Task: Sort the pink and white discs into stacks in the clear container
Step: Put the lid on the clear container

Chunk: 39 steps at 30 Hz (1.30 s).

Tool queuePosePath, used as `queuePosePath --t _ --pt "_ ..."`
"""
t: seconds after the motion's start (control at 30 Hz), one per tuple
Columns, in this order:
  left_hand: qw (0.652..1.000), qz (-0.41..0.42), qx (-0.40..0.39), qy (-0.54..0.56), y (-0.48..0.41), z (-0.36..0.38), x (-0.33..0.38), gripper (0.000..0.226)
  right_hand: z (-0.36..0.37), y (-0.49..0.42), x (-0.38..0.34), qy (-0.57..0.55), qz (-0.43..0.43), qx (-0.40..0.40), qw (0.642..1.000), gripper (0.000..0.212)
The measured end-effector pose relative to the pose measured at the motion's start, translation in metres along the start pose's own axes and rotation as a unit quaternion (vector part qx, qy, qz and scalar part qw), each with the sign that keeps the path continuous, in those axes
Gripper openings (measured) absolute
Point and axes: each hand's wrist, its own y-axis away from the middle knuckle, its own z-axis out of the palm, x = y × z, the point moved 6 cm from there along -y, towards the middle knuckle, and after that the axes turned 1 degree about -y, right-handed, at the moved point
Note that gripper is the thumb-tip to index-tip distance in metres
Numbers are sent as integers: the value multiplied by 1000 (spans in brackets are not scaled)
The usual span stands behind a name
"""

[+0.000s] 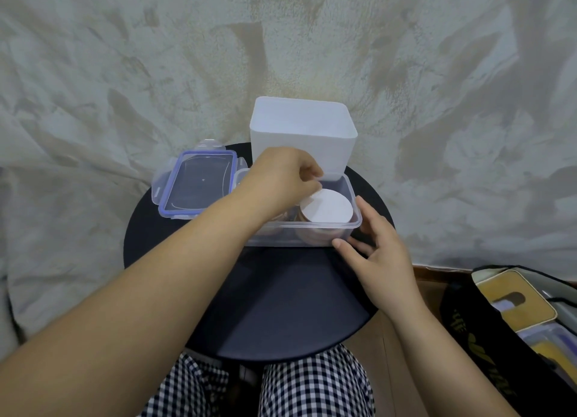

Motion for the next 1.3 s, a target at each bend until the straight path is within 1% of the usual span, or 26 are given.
queuePosePath --t 0.1,0.17,0.2,0.27,0.3,0.33,0.4,0.47,0.53,0.57,0.6,0.67,0.73,0.77,0.83,0.9,0.97,1.03,1.1,1.17,1.23,1.3 --pt "990 2 97 106 19 -21 -17 14 0 0 1 0 4 1 1000 69" --pt "965 -21 172 197 37 -37 -43 12 0 1 3 0 8 2 1000 69" --pt "953 -39 212 211 47 -44 -61 14 0 0 4 -1 11 2 1000 69" --pt "946 -81 264 172 62 -53 -95 18 1 0 4 1 11 2 1000 69" --pt "951 -107 259 131 65 -53 -111 17 1 0 5 4 10 3 1000 69" --pt "961 -131 229 79 67 -50 -124 17 1 0 5 6 9 3 1000 68" --pt "980 -151 122 -35 65 -34 -144 32 2 -1 6 8 8 5 1000 68" --pt "983 -136 34 -115 65 -21 -148 42 2 -2 7 8 6 6 1000 68" --pt "982 -117 1 -147 66 -15 -147 52 2 -2 8 11 2 7 1000 68" --pt "982 -109 0 -153 67 -16 -147 54 2 -2 8 13 2 7 1000 68" --pt "983 -106 11 -152 69 -17 -148 51 1 -2 9 14 1 8 1000 68" --pt "983 -94 65 -146 72 -26 -149 35 1 -2 10 15 -1 8 1000 68" --pt "976 -93 103 -168 76 -34 -151 23 1 -3 10 18 -6 8 1000 68" --pt "972 -96 115 -181 77 -36 -153 21 1 -3 10 19 -8 7 1000 68" --pt "968 -75 174 -164 79 -44 -153 28 1 -3 10 17 -7 8 1000 67" --pt "961 -53 264 -64 85 -58 -151 39 0 -3 11 15 -6 10 1000 66" --pt "936 -55 345 44 93 -71 -152 37 0 -4 9 11 -9 12 1000 66" --pt "901 -66 403 144 99 -79 -151 27 1 -4 7 5 -17 10 1000 66" --pt "846 -70 446 283 102 -82 -146 18 1 -4 5 2 -20 7 1000 65" --pt "786 -95 458 405 103 -78 -140 23 0 -3 5 1 -19 4 1000 61" --pt "736 -123 440 499 103 -69 -136 26 0 -4 4 7 -16 6 1000 57" --pt "690 -138 416 577 101 -62 -131 26 -2 -4 1 6 -18 26 999 53"
